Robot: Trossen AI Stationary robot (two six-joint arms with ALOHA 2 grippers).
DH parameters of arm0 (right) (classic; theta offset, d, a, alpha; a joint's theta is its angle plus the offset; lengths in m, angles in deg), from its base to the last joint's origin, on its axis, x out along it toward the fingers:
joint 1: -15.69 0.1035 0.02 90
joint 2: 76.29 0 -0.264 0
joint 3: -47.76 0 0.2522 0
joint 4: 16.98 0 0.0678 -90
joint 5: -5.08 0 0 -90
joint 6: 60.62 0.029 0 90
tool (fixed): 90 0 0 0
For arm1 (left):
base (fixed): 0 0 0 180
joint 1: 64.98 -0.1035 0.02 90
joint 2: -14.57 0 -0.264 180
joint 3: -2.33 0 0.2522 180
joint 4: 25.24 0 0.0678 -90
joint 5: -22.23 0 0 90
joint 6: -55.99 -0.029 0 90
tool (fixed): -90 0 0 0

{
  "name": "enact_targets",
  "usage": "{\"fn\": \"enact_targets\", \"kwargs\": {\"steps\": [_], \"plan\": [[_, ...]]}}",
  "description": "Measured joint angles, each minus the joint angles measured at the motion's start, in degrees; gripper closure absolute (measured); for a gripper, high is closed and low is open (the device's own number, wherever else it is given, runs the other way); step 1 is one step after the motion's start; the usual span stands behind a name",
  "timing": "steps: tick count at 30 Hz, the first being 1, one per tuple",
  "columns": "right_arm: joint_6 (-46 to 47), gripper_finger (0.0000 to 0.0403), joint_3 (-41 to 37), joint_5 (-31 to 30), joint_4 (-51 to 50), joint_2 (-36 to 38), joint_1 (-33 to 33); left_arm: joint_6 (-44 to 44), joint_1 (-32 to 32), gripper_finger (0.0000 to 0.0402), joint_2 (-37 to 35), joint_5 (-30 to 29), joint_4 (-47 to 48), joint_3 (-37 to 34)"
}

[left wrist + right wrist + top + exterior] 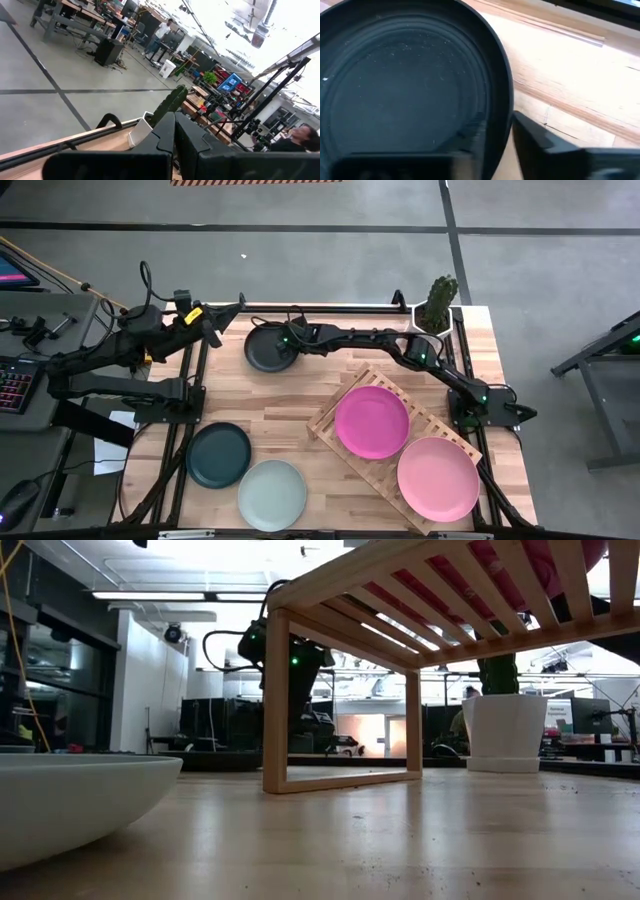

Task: Place and stack plates onto a shelf
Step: Stack the black plate on top of the pink plate on the shelf

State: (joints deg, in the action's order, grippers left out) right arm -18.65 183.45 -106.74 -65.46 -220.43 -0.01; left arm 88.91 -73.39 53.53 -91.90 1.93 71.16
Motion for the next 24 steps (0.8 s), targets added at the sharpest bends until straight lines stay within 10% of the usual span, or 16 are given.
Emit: {"fn": "enact_targets", "kwargs": {"steps": [4,24], "plan": [[-0.8,0.0393,0.0,0.6,-0.2,0.0,0.0,0.0,0.0,0.0401,0.0,0.0,0.0,0.0],[-25.0,0.0402,-0.1,4.0,-4.7,15.6,-0.9,-0.1,0.0,0.0401,0.0,0.0,-1.7,0.0]]}}
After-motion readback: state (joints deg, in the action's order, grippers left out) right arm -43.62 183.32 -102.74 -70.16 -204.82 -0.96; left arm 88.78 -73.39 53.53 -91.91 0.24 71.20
